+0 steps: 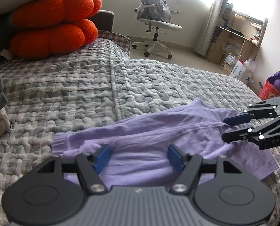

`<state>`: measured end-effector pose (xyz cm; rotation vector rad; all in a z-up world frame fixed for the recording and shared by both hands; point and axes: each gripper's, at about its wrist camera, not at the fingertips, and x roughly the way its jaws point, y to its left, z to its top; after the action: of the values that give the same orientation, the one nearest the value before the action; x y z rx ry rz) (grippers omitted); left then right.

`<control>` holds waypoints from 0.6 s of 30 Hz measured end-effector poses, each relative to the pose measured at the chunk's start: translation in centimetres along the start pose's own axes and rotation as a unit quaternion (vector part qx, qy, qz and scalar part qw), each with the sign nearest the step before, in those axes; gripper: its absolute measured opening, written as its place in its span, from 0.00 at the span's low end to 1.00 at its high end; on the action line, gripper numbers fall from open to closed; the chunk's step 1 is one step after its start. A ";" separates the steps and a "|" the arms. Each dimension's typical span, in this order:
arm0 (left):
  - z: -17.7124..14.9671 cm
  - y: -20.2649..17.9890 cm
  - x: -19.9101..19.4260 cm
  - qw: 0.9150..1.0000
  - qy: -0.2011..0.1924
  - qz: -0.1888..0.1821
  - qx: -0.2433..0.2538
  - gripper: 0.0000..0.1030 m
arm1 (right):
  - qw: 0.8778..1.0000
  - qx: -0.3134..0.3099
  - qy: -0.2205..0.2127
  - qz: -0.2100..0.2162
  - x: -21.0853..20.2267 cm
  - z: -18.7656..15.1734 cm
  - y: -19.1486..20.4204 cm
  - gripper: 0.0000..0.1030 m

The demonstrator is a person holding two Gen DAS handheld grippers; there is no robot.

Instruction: Fold clothes

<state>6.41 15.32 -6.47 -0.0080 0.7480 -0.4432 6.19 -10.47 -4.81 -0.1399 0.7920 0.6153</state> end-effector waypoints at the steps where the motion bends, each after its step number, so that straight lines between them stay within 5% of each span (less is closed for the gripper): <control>1: 0.0 0.0 0.0 1.000 0.000 0.000 0.000 0.67 | 1.000 0.000 0.000 -0.001 0.0 0.0 0.0 0.44; 18: -0.8 0.6 -1.0 1.000 0.000 -0.006 0.015 0.67 | 1.000 -0.024 0.002 -0.019 -0.3 -0.3 0.6 0.37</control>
<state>5.45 16.41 -6.48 0.0142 0.7410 -0.4664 5.44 -10.20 -4.71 -0.2000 0.7777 0.5995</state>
